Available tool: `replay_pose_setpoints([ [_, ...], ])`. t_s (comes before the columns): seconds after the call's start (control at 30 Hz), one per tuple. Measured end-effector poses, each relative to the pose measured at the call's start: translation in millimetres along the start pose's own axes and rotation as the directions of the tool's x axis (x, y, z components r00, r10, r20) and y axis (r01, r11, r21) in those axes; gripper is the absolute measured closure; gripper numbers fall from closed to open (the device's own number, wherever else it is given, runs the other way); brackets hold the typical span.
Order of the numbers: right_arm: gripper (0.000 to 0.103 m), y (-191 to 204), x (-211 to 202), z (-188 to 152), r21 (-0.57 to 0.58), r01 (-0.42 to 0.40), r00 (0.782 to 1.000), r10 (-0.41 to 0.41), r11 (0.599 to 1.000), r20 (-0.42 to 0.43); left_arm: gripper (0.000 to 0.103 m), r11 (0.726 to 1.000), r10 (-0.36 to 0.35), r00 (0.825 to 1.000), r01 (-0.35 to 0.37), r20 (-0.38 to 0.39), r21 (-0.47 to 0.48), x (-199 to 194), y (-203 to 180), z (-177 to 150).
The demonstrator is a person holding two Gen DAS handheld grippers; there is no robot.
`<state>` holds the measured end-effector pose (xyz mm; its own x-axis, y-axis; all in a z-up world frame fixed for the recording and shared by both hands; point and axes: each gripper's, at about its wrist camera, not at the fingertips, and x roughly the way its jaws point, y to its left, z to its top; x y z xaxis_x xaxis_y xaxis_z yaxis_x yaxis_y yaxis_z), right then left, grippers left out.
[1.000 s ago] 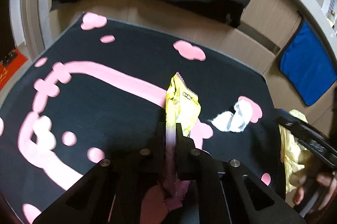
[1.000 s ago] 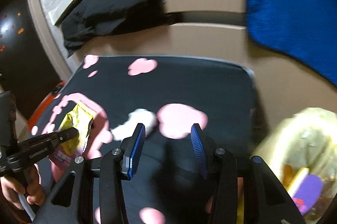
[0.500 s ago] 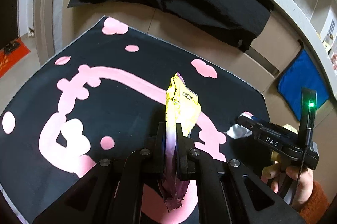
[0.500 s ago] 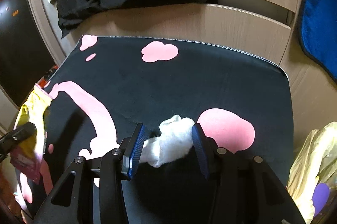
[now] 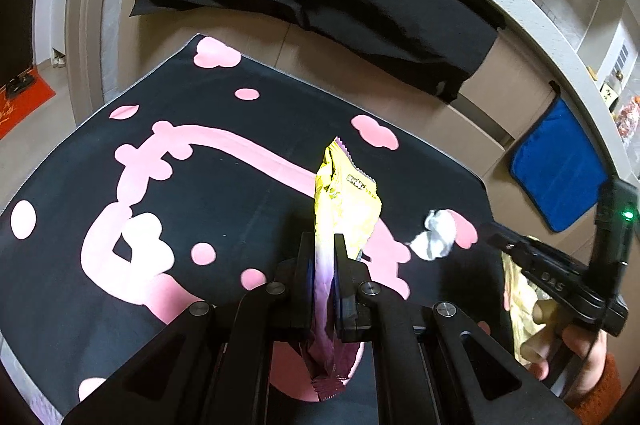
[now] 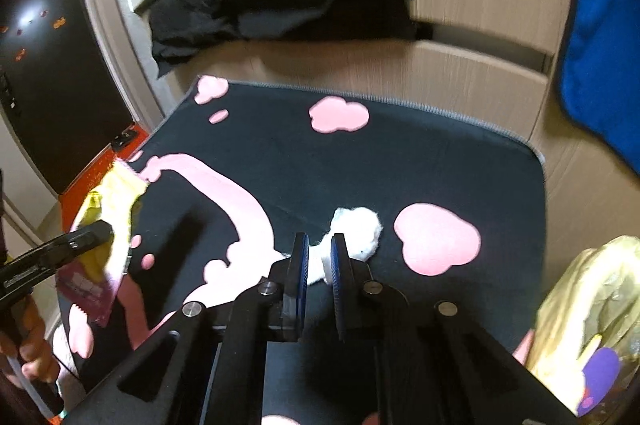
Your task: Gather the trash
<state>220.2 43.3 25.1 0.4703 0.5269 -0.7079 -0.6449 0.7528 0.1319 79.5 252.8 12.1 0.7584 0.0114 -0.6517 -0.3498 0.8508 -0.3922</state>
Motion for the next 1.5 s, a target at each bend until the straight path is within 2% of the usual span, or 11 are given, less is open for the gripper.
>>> replay_pose_setpoints([
  [0.37, 0.092, -2, -75, 5, -0.059, 0.048, 0.987, -0.038, 0.997, 0.156, 0.095, 0.994, -0.029, 0.997, 0.021, 0.073, 0.110, -24, -53, 12],
  [0.5, 0.092, -9, -86, 4, -0.045, 0.035, 0.986, -0.027, 0.998, 0.166, 0.095, 0.992, -0.028, 0.995, 0.016, 0.096, 0.123, -32, -64, 16],
  [0.6, 0.092, -15, -84, 0, -0.019, -0.006, 0.988, 0.009, 1.000, 0.153, 0.095, 0.992, -0.018, 0.995, 0.007, 0.093, 0.122, -33, -62, 15],
  [0.63, 0.091, -16, -82, -2, -0.010, -0.017, 0.989, 0.018, 1.000, 0.148, 0.095, 0.993, -0.012, 0.996, 0.001, 0.093, 0.120, -32, -60, 14],
  [0.7, 0.081, -16, -71, -6, 0.003, -0.017, 0.992, 0.016, 1.000, 0.127, 0.095, 0.995, -0.006, 0.997, -0.002, 0.079, 0.103, -28, -52, 14],
  [0.73, 0.071, -14, -63, -7, 0.006, -0.005, 0.993, 0.004, 1.000, 0.117, 0.095, 0.995, -0.003, 0.997, -0.004, 0.073, 0.096, -26, -50, 13],
  [0.77, 0.069, -13, -57, -9, 0.006, 0.000, 0.994, -0.001, 1.000, 0.111, 0.095, 0.996, 0.003, 0.998, -0.009, 0.067, 0.088, -24, -45, 13],
  [1.03, 0.068, 1, 7, -8, -0.023, 0.046, 0.998, -0.045, 0.999, 0.046, 0.095, 0.998, 0.041, 0.999, -0.042, 0.027, 0.042, -2, -11, 12],
  [1.17, 0.060, -3, 46, -4, 0.010, 0.081, 0.997, -0.081, 0.997, -0.007, 0.095, 0.998, 0.052, 0.999, -0.052, 0.000, 0.018, 10, 3, 12],
  [1.43, 0.061, -18, 79, -2, 0.039, 0.130, 0.990, -0.128, 0.991, -0.052, 0.095, 0.998, 0.059, 0.998, -0.059, -0.025, 0.005, 28, 10, 15],
  [1.5, 0.075, -20, 75, -3, 0.044, 0.093, 0.995, -0.091, 0.995, -0.041, 0.095, 0.998, 0.057, 0.998, -0.057, -0.030, 0.011, 30, 5, 14],
])
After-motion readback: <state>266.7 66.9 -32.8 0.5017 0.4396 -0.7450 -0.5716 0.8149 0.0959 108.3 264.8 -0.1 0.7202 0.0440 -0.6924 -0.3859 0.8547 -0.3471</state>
